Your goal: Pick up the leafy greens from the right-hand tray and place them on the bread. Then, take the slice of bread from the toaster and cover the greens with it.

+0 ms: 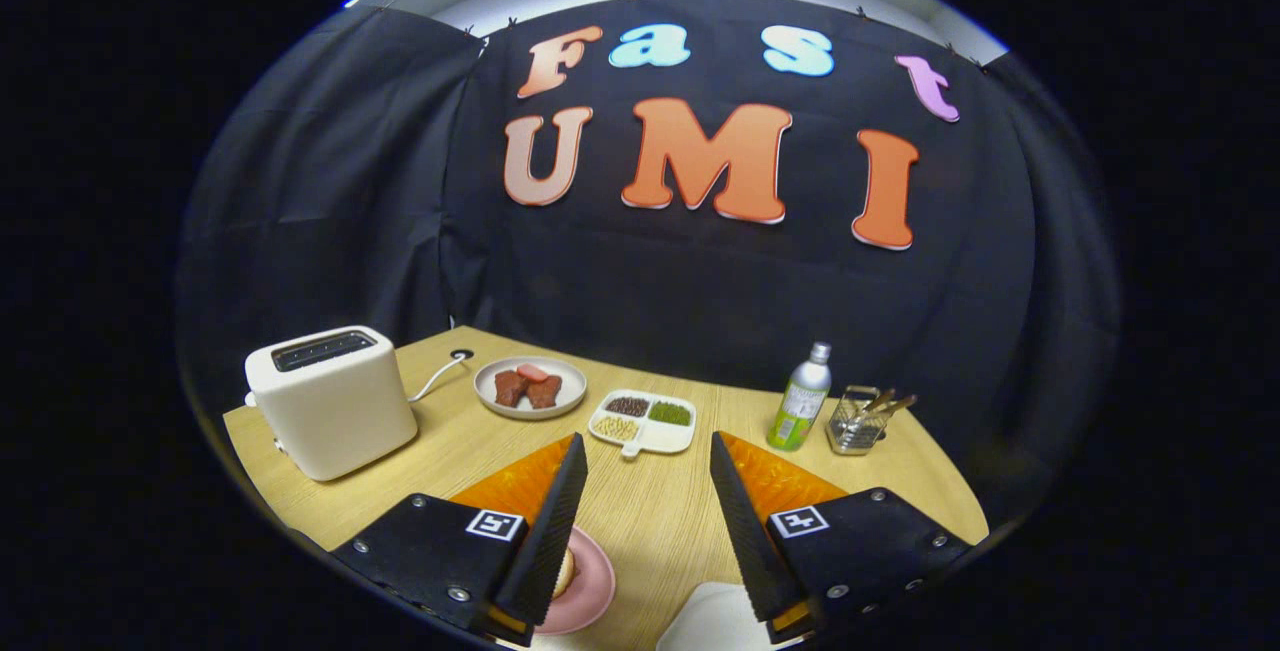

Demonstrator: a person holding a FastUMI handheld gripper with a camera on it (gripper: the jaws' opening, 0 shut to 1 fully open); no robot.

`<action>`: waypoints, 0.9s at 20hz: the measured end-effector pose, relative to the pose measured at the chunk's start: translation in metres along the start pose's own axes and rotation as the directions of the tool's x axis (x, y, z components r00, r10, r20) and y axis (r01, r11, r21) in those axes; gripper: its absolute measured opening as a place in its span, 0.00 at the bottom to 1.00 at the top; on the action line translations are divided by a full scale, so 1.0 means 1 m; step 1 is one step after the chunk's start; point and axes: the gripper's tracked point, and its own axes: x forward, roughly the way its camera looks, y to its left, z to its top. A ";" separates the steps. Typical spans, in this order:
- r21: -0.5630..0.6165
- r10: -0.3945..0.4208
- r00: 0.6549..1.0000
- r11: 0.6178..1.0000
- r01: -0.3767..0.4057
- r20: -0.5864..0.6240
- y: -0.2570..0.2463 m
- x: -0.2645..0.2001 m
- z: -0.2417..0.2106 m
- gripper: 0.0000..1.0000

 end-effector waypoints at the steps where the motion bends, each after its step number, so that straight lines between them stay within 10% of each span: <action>1: -0.001 0.000 1.000 1.000 0.000 0.026 0.002 -0.005 0.007 0.77; 18: -0.002 -0.006 0.952 1.000 0.007 0.307 0.029 -0.044 0.088 0.94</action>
